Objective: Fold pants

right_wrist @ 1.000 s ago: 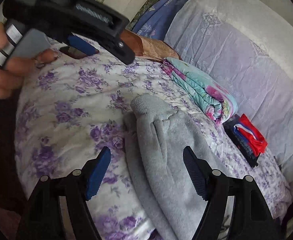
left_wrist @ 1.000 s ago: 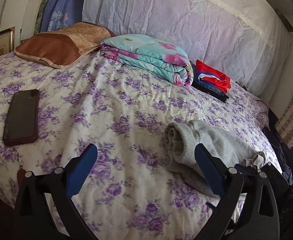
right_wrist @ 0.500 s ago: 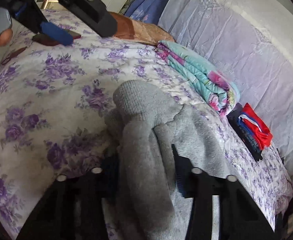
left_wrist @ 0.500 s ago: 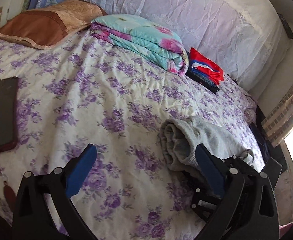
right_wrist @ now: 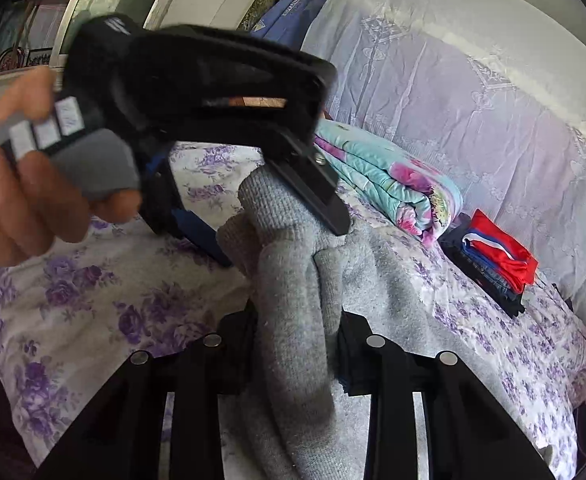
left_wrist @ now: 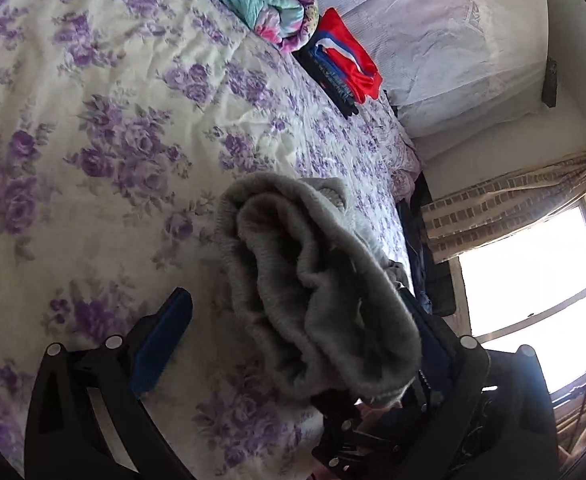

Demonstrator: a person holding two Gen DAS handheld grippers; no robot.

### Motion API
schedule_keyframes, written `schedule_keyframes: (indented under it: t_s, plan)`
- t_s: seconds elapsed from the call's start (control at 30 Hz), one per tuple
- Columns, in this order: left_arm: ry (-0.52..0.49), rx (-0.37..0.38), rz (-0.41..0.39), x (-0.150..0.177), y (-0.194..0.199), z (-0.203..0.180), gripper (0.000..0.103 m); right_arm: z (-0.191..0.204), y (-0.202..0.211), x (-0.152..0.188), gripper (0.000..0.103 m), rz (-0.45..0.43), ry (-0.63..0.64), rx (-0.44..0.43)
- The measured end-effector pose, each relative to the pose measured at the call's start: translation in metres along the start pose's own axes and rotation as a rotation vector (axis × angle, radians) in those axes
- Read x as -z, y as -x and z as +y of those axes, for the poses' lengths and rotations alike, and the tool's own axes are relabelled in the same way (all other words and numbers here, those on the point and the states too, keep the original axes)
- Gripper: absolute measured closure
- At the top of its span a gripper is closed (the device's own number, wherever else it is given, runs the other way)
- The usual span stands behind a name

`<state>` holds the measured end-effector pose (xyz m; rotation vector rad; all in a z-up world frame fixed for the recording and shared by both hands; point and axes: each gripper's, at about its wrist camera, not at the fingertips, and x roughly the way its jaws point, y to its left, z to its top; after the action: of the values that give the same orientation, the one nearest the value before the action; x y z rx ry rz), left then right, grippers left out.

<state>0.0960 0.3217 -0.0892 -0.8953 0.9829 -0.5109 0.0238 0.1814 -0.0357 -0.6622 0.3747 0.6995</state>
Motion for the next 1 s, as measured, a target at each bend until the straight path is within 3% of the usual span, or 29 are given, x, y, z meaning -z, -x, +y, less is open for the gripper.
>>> schedule_keyframes:
  t_s: [0.03,0.07,0.13,0.17,0.2,0.33,0.43,0.53,0.57,0.63,0.7,0.8,0.87,1.0]
  plan:
    - [-0.001,0.023,0.016,-0.002,-0.003,0.000,0.017,0.001,0.000,0.001,0.071,0.000,0.002,0.001]
    - [-0.009,0.053,0.048,-0.005,-0.007,-0.002,0.050,0.002,0.001,0.002,0.070,0.002,0.005,0.002]
    - [-0.009,0.048,0.062,-0.009,-0.007,-0.005,0.053,0.005,0.003,0.003,0.062,0.005,0.013,0.017]
    - [-0.023,0.037,0.067,-0.010,-0.006,-0.008,0.056,0.006,0.006,0.003,0.048,0.000,0.017,0.031]
    - [-0.032,0.030,0.075,-0.010,-0.006,-0.011,0.057,0.007,0.010,0.003,0.041,-0.007,0.022,0.053]
    - [-0.036,0.016,0.103,-0.012,-0.005,-0.022,0.058,0.014,0.027,-0.007,0.032,-0.050,0.020,0.044]
    - [-0.039,0.010,0.119,-0.017,-0.007,-0.034,0.058,0.026,0.018,-0.010,0.030,-0.035,0.084,0.147]
    - [-0.063,0.006,0.131,-0.019,-0.006,-0.045,0.058,0.035,0.000,-0.009,0.035,-0.006,0.132,0.239]
    - [-0.077,0.001,0.132,-0.019,-0.005,-0.048,0.058,0.036,-0.003,-0.008,0.056,-0.006,0.136,0.246]
    - [-0.104,-0.050,0.124,-0.018,-0.003,-0.053,0.059,0.031,-0.002,-0.008,0.068,-0.008,0.104,0.250]
    - [-0.082,-0.052,0.146,-0.018,-0.003,-0.049,0.035,0.024,0.002,-0.008,0.072,-0.005,0.068,0.215]
    - [-0.086,-0.074,0.143,-0.018,-0.005,-0.049,0.025,0.022,0.009,-0.006,0.072,-0.019,0.072,0.225]
    - [-0.084,-0.045,0.162,-0.017,-0.010,-0.049,0.025,0.019,0.015,-0.004,0.072,-0.032,0.063,0.216]
    - [-0.091,0.014,0.194,-0.012,-0.020,-0.057,0.054,0.010,0.027,0.001,0.072,-0.066,0.037,0.212]
